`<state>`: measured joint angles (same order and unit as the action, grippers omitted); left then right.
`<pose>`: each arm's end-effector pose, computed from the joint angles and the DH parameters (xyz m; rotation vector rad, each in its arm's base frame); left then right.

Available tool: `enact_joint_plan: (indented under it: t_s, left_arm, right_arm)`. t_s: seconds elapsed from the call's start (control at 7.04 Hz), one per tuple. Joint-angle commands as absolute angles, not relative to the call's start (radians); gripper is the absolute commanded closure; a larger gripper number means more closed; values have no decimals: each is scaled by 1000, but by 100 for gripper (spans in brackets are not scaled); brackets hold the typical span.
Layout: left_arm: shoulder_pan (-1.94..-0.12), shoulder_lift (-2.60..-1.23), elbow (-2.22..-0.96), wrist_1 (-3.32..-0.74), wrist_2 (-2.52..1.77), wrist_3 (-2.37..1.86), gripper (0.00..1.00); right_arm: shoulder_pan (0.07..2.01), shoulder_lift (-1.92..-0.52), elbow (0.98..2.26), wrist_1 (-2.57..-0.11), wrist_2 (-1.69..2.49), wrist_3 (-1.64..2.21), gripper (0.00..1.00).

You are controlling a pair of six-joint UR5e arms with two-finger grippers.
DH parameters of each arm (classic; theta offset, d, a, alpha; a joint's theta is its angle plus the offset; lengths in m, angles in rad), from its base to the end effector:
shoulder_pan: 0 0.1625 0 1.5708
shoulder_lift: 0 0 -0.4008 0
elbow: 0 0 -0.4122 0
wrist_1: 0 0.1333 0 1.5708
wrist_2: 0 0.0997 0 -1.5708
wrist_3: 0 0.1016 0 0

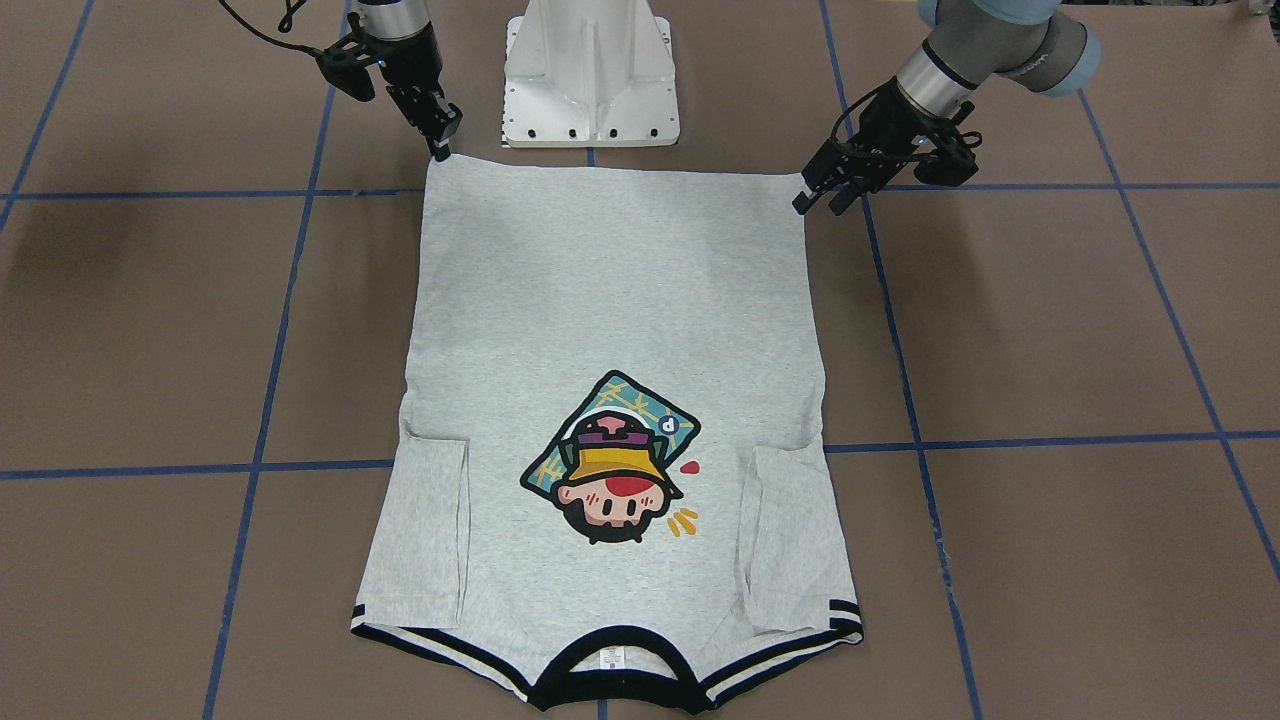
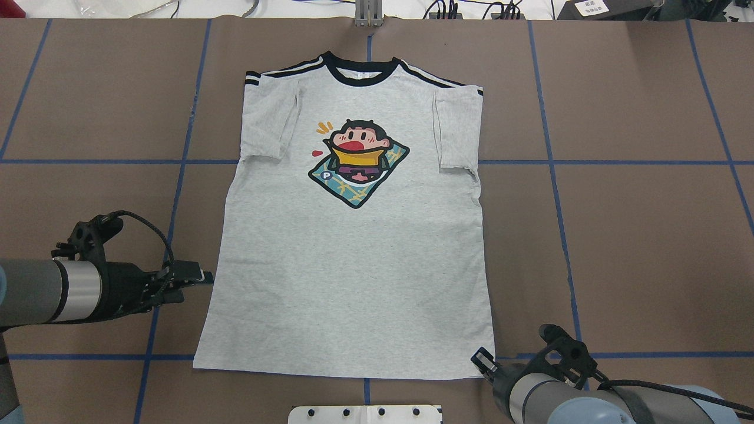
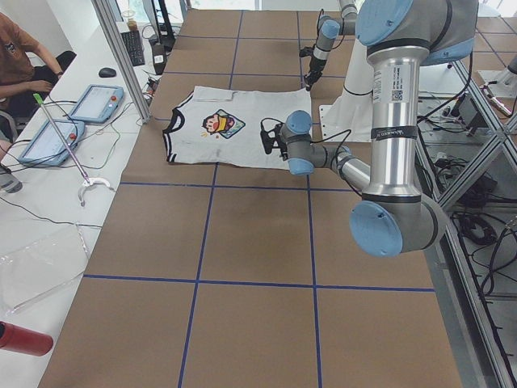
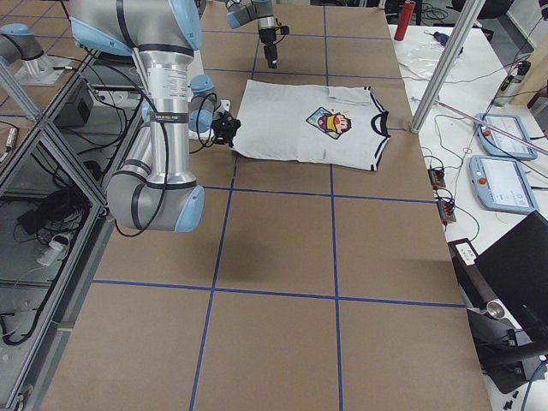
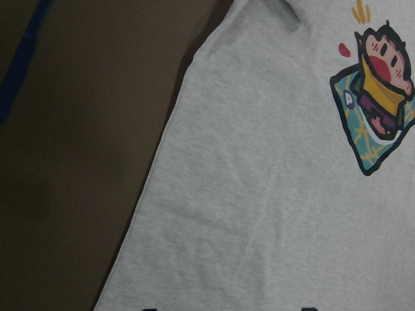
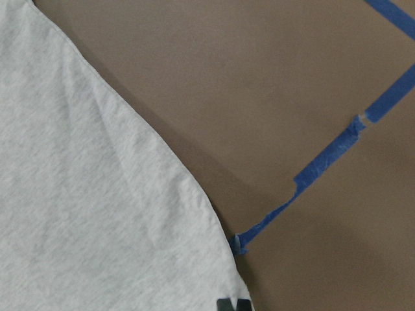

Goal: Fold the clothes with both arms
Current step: 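Move the left gripper to the hem corner nearest the robot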

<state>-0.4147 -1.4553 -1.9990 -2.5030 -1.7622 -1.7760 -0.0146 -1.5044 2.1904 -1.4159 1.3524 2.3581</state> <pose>0.3865 -0.2947 0.3713 -0.0356 1.2614 -0.4173 -0.4882 -0.1482 0.2931 -0.1420 -0.8769 0.8147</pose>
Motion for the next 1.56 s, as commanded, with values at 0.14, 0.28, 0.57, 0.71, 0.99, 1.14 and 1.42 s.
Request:
enact_joint_plan:
  t_s: [0.14,0.28,0.57,0.71,0.99,1.14,1.42]
  left_arm:
    - [-225,-1417,-2066,-2321,-1612,-1877,22]
    - [-204,-1423,-2078,-2236,-1594,-1887,22]
    - [-141,-1427,-2088,-2154,-1589,-1962,25]
    - [-112,-1430,-2085,-2151,-1589,-2003,32]
    - [-110,-1434,-2086,-2149,-1589,-2003,41]
    - [-110,-1434,-2083,-2145,-1589,-2003,43]
    - [-110,-1450,-2083,-2114,-1588,-2003,50]
  right_arm:
    - [-20,-1509,2200,-1416,1368,2347,100]
    - [-18,-1511,2198,-1416,1368,2345,100]
    - [-23,-1509,2198,-1416,1370,2347,100]
    - [-23,-1509,2198,-1416,1370,2347,100]
    - [-21,-1511,2198,-1416,1370,2347,100]
    - [-23,-1509,2198,-1416,1370,2347,100]
    - [-23,-1509,2200,-1416,1370,2347,100]
